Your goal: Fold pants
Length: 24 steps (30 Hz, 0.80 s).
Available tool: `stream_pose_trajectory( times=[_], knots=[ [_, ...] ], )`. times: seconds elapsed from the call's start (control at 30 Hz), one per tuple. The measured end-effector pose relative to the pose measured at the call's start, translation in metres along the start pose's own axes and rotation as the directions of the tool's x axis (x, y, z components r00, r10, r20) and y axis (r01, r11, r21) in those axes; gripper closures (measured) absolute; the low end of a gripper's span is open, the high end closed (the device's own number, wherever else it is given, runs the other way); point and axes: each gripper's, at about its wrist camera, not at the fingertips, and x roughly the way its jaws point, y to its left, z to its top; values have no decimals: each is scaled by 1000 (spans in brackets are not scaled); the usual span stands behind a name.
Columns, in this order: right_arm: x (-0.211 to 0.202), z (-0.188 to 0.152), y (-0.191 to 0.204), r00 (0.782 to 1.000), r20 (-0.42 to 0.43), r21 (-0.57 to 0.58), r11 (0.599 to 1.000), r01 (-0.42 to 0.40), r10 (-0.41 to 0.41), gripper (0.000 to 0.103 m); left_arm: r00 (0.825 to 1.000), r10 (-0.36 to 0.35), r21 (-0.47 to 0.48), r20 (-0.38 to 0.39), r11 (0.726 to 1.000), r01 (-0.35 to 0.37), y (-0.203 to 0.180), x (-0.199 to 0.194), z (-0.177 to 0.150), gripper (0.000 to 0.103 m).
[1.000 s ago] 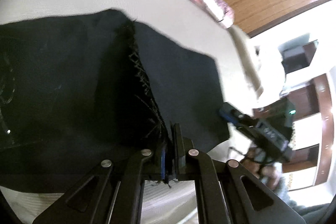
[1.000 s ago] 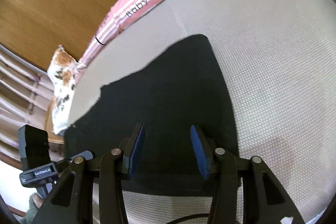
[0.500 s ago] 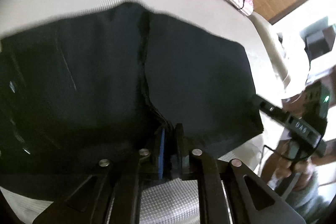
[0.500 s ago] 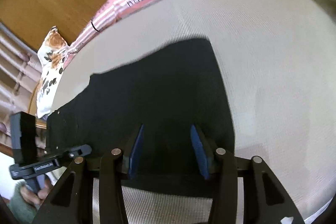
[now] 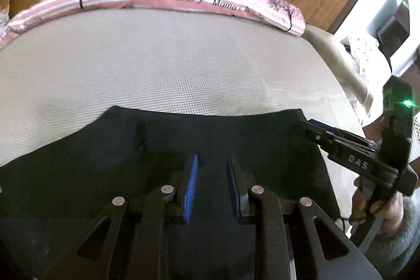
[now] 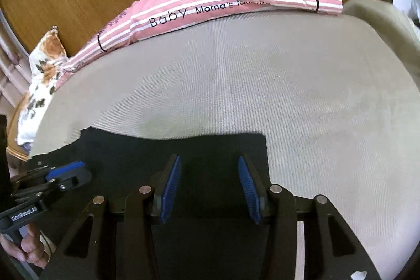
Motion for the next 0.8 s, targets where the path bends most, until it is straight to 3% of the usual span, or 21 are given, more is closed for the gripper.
stream_pose_trajectory(
  times=[0.17, 0.43, 0.8],
  knots=[
    [22, 2, 3, 998, -28, -43, 998, 53, -54, 61, 999, 19, -26, -27, 999, -19, 12, 34, 8, 79],
    [23, -1, 6, 998, -13, -41, 997, 66, -66, 61, 999, 41, 10, -30, 999, -40, 7, 31, 6, 79],
    [-5, -27, 12, 998, 11, -50, 997, 64, -64, 57, 995, 85, 92, -49, 993, -80, -12, 1, -54, 74]
  ],
)
